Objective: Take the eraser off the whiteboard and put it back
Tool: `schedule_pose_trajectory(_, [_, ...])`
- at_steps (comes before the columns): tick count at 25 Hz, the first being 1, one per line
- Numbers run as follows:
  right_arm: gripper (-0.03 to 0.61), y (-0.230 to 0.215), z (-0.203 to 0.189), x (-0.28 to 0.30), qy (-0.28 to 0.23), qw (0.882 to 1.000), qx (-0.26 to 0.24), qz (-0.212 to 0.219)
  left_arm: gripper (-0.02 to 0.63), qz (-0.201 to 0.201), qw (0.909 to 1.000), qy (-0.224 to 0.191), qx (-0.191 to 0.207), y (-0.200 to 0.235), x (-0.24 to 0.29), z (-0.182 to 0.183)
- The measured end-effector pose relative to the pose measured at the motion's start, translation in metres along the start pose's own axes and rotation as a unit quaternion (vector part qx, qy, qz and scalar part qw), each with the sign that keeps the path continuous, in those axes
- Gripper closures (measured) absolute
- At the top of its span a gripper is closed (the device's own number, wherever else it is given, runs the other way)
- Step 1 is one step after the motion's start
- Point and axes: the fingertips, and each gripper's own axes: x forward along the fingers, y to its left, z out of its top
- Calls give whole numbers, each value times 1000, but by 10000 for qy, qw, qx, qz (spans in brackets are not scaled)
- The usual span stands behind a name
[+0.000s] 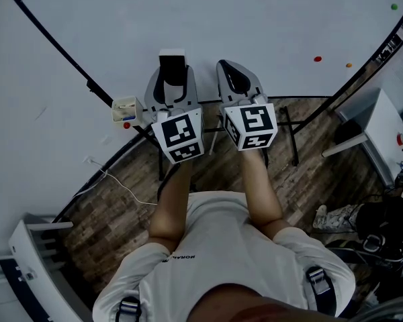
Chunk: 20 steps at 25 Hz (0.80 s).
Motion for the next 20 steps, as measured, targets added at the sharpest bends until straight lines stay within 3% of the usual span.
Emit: schedule_pose_trajectory(20, [565,3,0,2,-17,10000,3,42,391,-76,9999,-38,-53,-3,1,-1])
